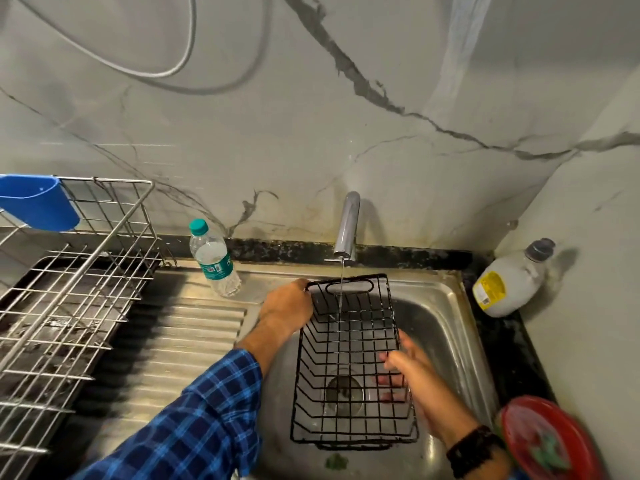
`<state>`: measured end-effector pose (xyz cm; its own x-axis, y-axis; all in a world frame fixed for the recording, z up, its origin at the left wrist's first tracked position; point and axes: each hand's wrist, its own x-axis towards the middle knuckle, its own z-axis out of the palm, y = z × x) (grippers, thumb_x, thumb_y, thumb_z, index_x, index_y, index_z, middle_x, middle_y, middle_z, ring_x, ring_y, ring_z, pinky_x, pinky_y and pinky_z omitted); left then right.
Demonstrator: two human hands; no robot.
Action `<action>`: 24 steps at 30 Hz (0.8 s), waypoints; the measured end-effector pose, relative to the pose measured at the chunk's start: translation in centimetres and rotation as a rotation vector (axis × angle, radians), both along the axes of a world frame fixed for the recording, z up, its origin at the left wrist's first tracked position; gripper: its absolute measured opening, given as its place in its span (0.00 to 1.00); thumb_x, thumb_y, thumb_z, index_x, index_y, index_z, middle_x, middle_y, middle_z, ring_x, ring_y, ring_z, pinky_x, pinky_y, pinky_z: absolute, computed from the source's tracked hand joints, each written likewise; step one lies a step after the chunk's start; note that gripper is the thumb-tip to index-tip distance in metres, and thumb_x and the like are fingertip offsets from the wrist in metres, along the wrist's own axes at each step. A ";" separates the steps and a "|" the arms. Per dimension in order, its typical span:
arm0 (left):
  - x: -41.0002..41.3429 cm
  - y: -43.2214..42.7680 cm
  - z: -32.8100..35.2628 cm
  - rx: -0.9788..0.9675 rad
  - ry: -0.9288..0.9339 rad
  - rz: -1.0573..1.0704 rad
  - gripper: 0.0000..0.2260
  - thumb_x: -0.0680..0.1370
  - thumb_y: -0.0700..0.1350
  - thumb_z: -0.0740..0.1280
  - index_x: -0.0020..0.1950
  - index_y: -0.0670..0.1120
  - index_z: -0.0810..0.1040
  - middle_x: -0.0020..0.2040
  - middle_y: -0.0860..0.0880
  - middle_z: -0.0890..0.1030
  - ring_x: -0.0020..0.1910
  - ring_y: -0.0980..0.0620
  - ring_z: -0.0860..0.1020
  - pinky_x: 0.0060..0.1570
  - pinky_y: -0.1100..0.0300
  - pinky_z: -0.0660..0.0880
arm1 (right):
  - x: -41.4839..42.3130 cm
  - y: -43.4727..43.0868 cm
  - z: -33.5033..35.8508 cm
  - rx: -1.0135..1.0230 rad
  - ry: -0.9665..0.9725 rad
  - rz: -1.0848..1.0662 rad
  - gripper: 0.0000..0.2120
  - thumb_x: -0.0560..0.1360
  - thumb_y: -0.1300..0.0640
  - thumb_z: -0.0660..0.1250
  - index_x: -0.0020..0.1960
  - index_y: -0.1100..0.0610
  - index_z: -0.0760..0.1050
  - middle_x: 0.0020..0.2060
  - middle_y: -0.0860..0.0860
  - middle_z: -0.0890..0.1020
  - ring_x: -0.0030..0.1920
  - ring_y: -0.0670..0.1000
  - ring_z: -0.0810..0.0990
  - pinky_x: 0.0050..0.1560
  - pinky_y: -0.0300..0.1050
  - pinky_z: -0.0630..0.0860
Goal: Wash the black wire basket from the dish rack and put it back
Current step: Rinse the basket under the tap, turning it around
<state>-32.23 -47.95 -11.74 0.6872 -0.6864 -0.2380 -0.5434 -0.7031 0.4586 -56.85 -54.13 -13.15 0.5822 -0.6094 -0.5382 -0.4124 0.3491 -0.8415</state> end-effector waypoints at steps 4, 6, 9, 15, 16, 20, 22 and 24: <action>-1.2 -1.1 1.5 0.020 -0.215 -0.212 0.11 0.84 0.50 0.60 0.64 0.52 0.77 0.53 0.47 0.82 0.50 0.48 0.80 0.54 0.51 0.79 | -0.6 0.5 -1.3 0.091 -0.015 -0.007 0.28 0.80 0.59 0.62 0.77 0.42 0.61 0.60 0.55 0.79 0.54 0.61 0.83 0.48 0.57 0.83; -1.3 -1.8 2.2 0.083 -0.335 -0.313 0.16 0.83 0.58 0.58 0.60 0.50 0.77 0.50 0.47 0.82 0.45 0.51 0.77 0.49 0.54 0.78 | -0.5 0.8 -1.2 0.107 -0.026 -0.010 0.27 0.80 0.58 0.63 0.75 0.41 0.63 0.59 0.55 0.80 0.54 0.62 0.84 0.48 0.56 0.83; -0.4 -2.0 2.6 0.203 -0.432 -0.446 0.23 0.82 0.64 0.50 0.57 0.50 0.77 0.43 0.50 0.78 0.40 0.53 0.75 0.43 0.57 0.73 | -0.4 0.1 -0.9 0.126 -0.012 -0.006 0.33 0.72 0.52 0.68 0.75 0.43 0.64 0.57 0.55 0.81 0.55 0.63 0.83 0.43 0.53 0.81; 0.1 -1.4 1.4 0.014 -0.195 -0.433 0.18 0.85 0.57 0.50 0.60 0.51 0.75 0.41 0.53 0.79 0.39 0.54 0.77 0.40 0.60 0.73 | 0.2 -2.3 -0.5 0.113 0.015 0.085 0.27 0.78 0.61 0.64 0.72 0.41 0.64 0.59 0.55 0.81 0.54 0.63 0.83 0.43 0.50 0.81; 0.4 -1.3 1.1 -0.059 -0.018 -0.431 0.14 0.86 0.52 0.53 0.65 0.51 0.74 0.48 0.52 0.80 0.45 0.53 0.79 0.45 0.60 0.75 | 0.2 -2.5 -0.3 0.123 0.023 0.098 0.27 0.77 0.60 0.65 0.71 0.41 0.64 0.60 0.55 0.80 0.55 0.64 0.83 0.43 0.50 0.82; 1.4 -0.9 1.8 -0.127 0.344 -0.454 0.24 0.81 0.32 0.57 0.75 0.50 0.68 0.65 0.53 0.74 0.64 0.56 0.72 0.62 0.67 0.67 | 0.0 -2.9 -0.3 0.210 0.008 0.078 0.31 0.68 0.55 0.69 0.69 0.46 0.66 0.61 0.58 0.79 0.54 0.66 0.83 0.42 0.52 0.81; 1.6 -1.1 2.0 -0.070 0.351 -0.468 0.20 0.82 0.39 0.61 0.73 0.52 0.70 0.62 0.54 0.77 0.62 0.54 0.75 0.61 0.61 0.70 | 0.0 -3.3 -0.7 0.246 -0.018 0.067 0.32 0.65 0.55 0.69 0.68 0.50 0.68 0.60 0.60 0.79 0.52 0.66 0.84 0.42 0.54 0.81; 1.5 -1.5 1.8 -0.061 0.328 -0.445 0.12 0.84 0.45 0.61 0.66 0.53 0.75 0.53 0.54 0.80 0.53 0.52 0.79 0.53 0.59 0.75 | 0.1 -3.5 -0.7 0.274 -0.053 0.079 0.34 0.63 0.54 0.71 0.69 0.51 0.68 0.60 0.61 0.79 0.51 0.67 0.84 0.42 0.54 0.81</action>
